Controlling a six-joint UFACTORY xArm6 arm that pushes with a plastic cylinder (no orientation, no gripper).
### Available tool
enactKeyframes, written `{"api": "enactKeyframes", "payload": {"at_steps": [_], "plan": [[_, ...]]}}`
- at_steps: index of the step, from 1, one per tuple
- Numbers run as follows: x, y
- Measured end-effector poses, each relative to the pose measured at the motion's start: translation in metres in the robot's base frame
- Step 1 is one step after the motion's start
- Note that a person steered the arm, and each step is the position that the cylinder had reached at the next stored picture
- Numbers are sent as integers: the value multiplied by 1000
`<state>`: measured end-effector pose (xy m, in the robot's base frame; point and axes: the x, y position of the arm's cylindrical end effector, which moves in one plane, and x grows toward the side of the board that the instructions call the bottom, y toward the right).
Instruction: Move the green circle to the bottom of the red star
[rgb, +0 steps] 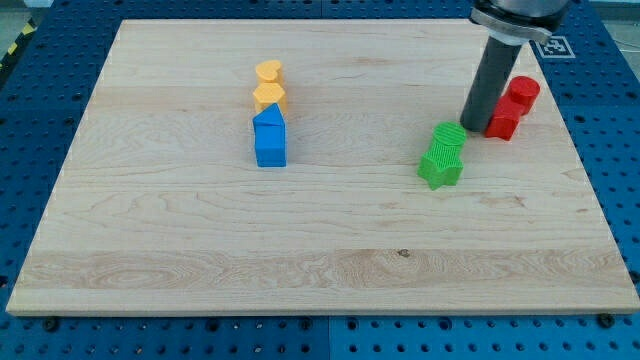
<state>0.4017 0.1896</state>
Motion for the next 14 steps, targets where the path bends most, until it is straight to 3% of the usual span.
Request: {"api": "enactKeyframes", "payload": {"at_steps": [2, 4, 6, 7, 14], "plan": [[5, 29], [-9, -44], [18, -102], [47, -98], [34, -42]]}}
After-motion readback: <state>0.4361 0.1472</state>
